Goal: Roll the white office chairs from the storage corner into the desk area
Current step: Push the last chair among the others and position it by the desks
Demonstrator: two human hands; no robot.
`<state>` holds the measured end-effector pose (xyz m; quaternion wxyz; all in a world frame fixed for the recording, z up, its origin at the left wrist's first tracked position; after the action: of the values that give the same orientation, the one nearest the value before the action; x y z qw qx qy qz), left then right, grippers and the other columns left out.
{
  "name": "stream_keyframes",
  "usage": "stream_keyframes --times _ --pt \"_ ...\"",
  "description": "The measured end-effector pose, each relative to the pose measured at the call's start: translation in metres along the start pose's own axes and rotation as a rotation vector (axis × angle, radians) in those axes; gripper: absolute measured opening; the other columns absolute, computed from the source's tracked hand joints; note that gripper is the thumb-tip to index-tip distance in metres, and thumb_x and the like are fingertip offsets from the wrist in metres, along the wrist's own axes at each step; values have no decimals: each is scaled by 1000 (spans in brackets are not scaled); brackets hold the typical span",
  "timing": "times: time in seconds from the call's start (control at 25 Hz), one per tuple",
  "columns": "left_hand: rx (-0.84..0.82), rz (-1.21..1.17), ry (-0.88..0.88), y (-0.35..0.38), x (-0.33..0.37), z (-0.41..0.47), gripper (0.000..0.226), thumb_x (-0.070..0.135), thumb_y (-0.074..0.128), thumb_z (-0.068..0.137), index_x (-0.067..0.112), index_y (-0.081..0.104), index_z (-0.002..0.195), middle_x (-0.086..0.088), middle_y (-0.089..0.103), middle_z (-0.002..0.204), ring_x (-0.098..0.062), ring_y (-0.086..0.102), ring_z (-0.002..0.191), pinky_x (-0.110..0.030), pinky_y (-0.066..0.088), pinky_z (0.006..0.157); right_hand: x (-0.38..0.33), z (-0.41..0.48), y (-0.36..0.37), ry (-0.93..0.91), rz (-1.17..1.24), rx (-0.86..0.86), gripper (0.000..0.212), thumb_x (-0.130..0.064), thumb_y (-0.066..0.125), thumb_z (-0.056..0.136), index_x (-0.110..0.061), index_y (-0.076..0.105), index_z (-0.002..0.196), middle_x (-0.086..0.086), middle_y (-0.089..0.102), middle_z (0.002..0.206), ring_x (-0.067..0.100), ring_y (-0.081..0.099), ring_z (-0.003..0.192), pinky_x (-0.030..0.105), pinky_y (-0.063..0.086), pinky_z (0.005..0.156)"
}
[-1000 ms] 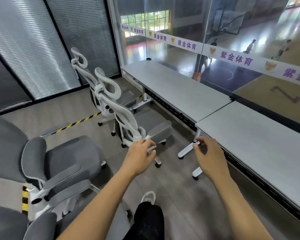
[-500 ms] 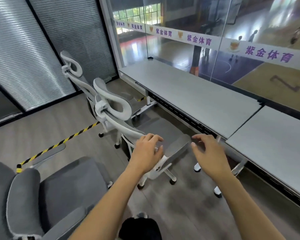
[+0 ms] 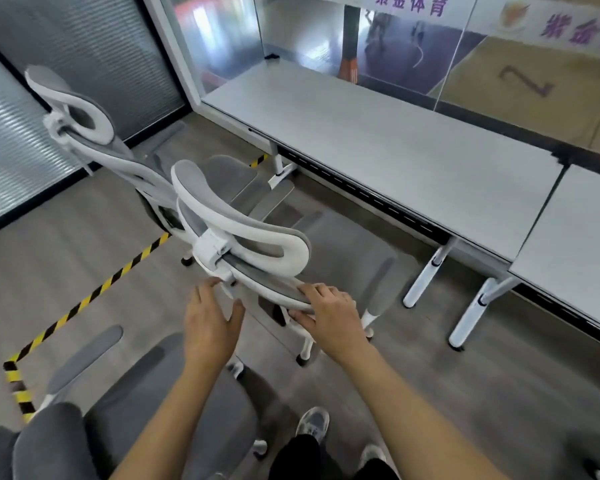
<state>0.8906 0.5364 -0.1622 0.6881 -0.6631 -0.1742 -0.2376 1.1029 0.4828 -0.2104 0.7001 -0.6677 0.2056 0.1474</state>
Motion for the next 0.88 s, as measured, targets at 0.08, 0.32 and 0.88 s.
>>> stream_keyframes --times 0.08,0.32,0.88 --pt "-89 -50 -37 6 -18 14 79 37 71 89 16 28 151 -12 40 146 -30 42 132 -45 39 108 5 -6 -6 12 -45 99 44 -57 52 85 -24 65 110 -2 69 97 26 68 88 41 52 76" --pt "-228 -148 44 18 -12 17 104 72 68 76 37 13 156 8 18 164 -18 21 150 -53 28 119 51 -59 -35 37 -66 170 44 -59 49 88 -24 63 110 -2 67 94 26 64 87 40 53 81" --pt "-319 104 781 56 107 -102 105 91 61 60 39 37 148 -5 54 129 -32 41 128 -57 32 112 155 -309 -101 319 -68 237 41 -62 54 94 -40 50 128 -20 47 123 9 43 127 34 31 113"
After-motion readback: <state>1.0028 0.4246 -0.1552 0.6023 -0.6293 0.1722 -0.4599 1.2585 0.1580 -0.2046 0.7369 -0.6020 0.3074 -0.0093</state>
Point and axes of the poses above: each hand's wrist, its own z-axis towards the middle knuckle, its own y-axis out of the palm, x = y × z, the point moved 10 cm from there along z, towards the middle knuckle
